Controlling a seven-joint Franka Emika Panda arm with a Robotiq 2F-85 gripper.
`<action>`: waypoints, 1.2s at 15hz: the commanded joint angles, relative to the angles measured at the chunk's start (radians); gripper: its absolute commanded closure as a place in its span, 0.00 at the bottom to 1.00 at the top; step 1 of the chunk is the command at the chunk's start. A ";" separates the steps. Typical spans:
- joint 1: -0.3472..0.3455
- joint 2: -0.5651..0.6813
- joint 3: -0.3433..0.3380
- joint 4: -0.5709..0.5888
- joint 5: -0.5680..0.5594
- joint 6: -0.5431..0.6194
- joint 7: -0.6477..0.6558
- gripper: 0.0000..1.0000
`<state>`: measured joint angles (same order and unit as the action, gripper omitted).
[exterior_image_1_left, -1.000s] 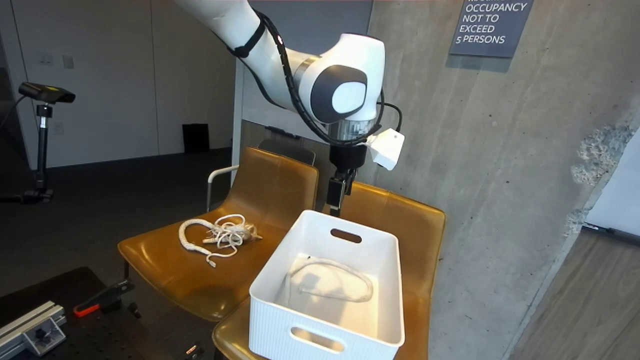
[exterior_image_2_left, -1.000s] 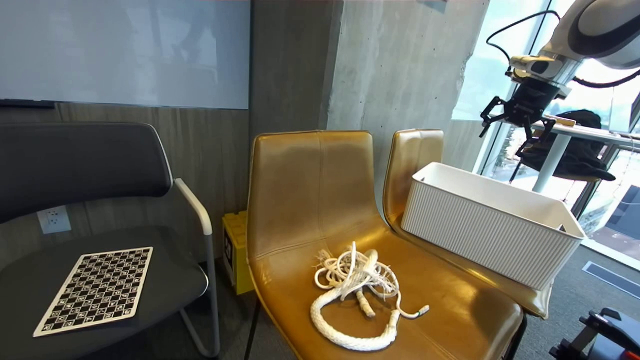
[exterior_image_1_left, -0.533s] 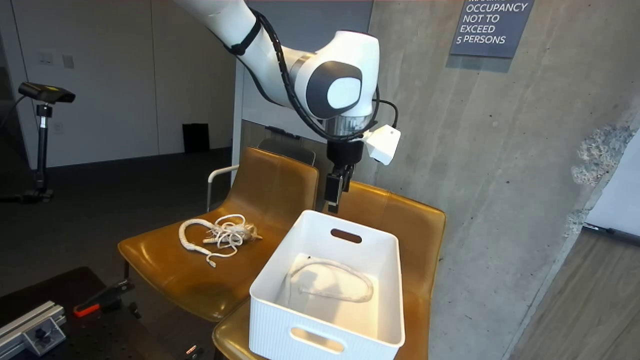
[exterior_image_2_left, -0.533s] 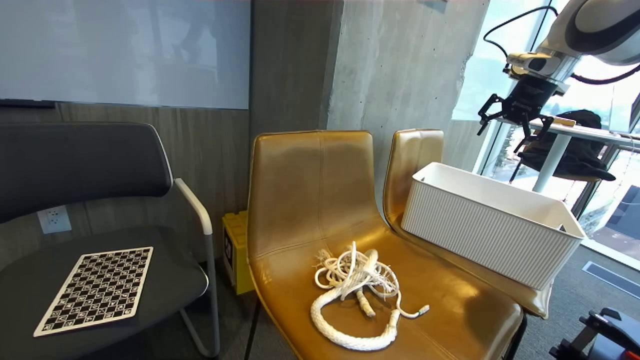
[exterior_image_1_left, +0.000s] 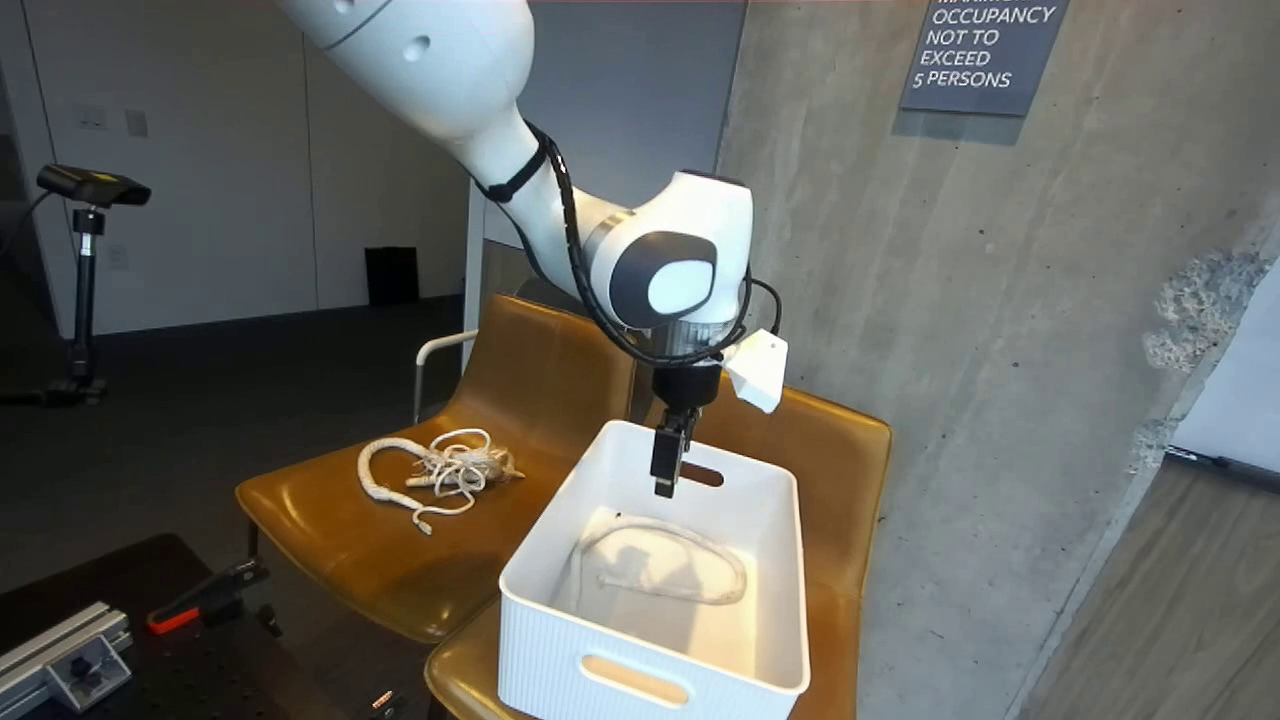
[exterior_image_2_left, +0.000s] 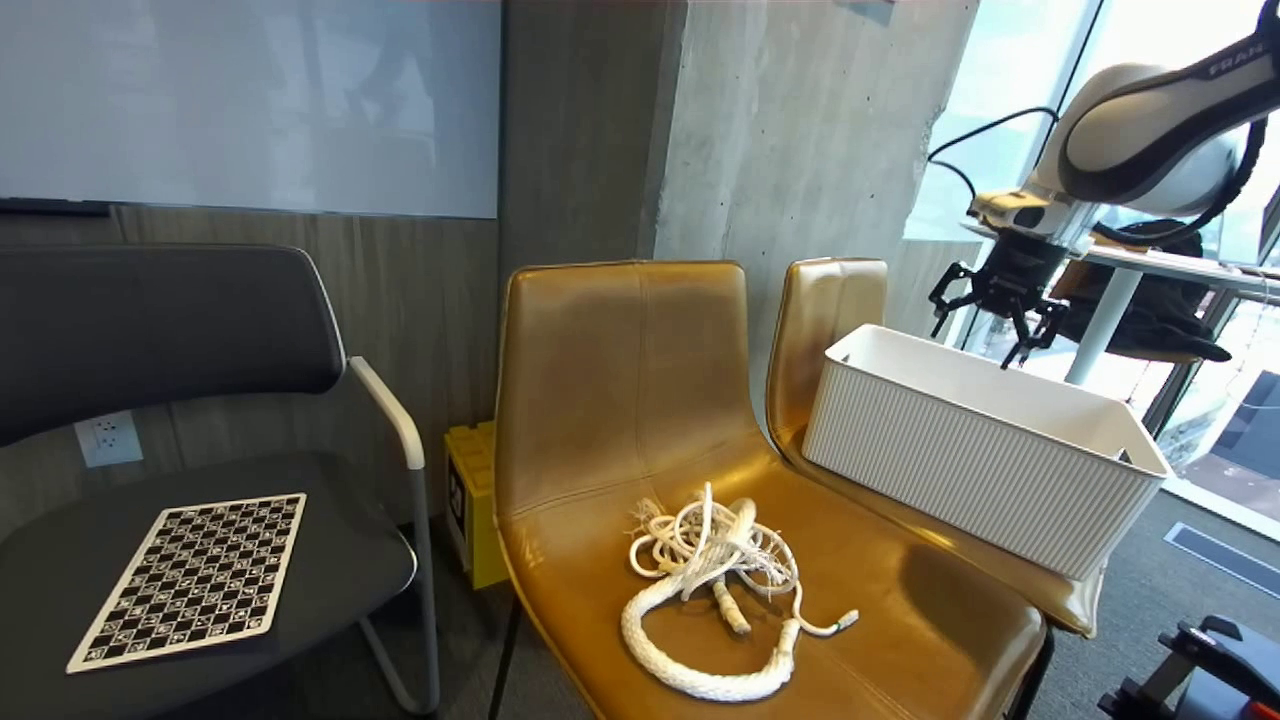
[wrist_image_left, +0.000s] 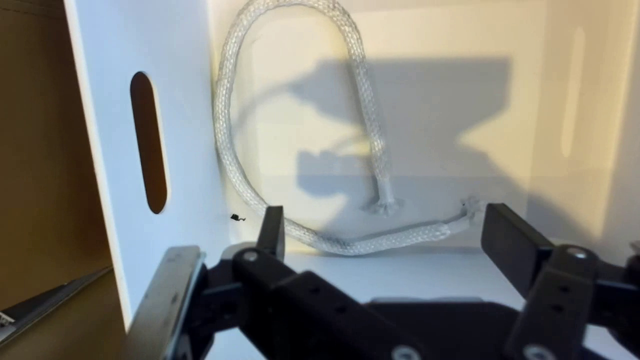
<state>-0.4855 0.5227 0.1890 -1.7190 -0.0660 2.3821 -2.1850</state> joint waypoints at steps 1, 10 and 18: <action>0.047 0.143 -0.082 0.104 0.035 0.063 -0.123 0.00; 0.027 0.401 -0.096 0.309 0.030 0.158 -0.269 0.00; 0.046 0.571 -0.130 0.459 0.003 0.154 -0.276 0.49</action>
<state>-0.4557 1.0305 0.0831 -1.3386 -0.0666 2.5327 -2.4397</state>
